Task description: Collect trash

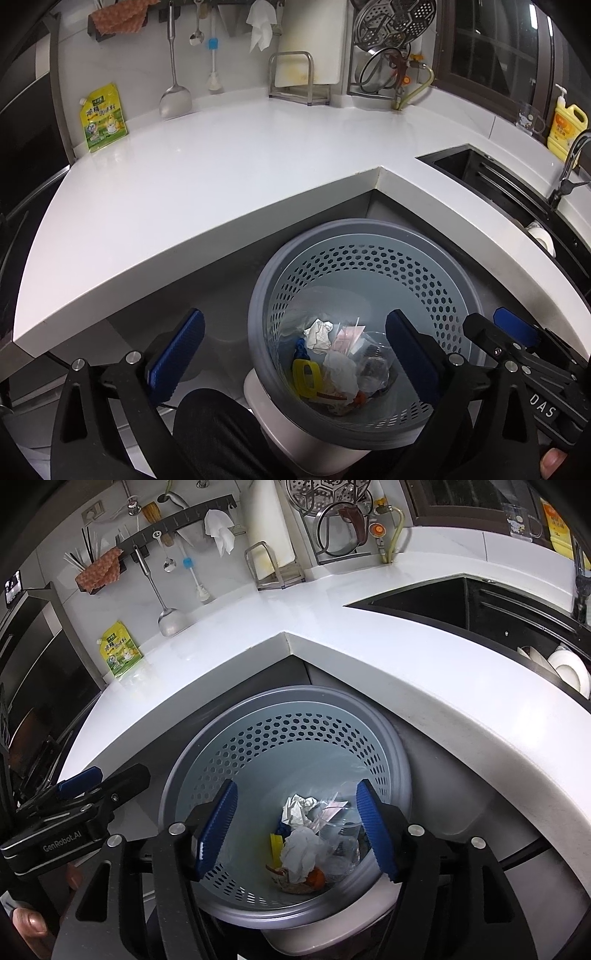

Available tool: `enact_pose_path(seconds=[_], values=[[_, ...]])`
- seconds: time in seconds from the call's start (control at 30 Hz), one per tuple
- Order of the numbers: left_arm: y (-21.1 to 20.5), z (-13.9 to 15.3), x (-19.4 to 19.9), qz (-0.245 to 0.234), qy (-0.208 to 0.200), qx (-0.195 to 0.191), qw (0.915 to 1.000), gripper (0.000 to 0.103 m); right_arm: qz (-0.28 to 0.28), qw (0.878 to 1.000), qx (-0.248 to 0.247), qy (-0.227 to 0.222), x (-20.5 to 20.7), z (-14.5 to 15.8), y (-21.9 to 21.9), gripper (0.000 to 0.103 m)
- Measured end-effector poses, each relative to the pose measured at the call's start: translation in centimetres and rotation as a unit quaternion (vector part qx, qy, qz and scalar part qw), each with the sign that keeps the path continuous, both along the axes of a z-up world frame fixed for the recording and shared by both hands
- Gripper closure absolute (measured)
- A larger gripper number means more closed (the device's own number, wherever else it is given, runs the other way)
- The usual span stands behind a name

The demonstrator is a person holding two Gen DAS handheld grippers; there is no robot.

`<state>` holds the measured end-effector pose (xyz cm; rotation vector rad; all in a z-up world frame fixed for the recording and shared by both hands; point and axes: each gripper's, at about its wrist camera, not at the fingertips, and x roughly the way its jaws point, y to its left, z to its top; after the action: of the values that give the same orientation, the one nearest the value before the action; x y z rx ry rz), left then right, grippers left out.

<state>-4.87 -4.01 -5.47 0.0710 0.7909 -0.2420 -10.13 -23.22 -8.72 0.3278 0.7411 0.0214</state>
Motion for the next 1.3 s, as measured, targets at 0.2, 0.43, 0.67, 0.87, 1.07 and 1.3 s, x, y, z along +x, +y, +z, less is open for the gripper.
enact_pose_path(seconds=[0.2,0.43,0.67,0.87,1.07,1.3], values=[[0.10,0.18,-0.07,0.005,0.000,0.000,1.0000,0.006,-0.001,1.000,-0.007,0.000,-0.09,0.02,0.17,0.036],[0.26,0.45,-0.30,0.011,-0.003,0.002,0.9999,0.006,-0.003,1.000,-0.015,-0.003,-0.14,0.43,0.47,0.033],[0.42,0.63,-0.29,0.018,-0.005,0.003,0.9998,0.006,-0.004,1.000,-0.020,-0.002,-0.09,0.59,0.68,0.033],[0.49,0.67,-0.29,0.021,-0.004,0.007,0.9997,0.006,-0.003,1.000,-0.020,-0.002,-0.09,0.57,0.68,0.033],[0.50,0.83,-0.44,0.029,-0.011,0.012,0.9995,0.006,-0.001,1.000,-0.021,0.001,-0.07,0.42,0.81,0.033],[0.37,0.76,-0.42,0.030,-0.009,0.019,0.9993,0.006,-0.001,1.000,-0.021,0.001,-0.07,0.44,0.79,0.033]])
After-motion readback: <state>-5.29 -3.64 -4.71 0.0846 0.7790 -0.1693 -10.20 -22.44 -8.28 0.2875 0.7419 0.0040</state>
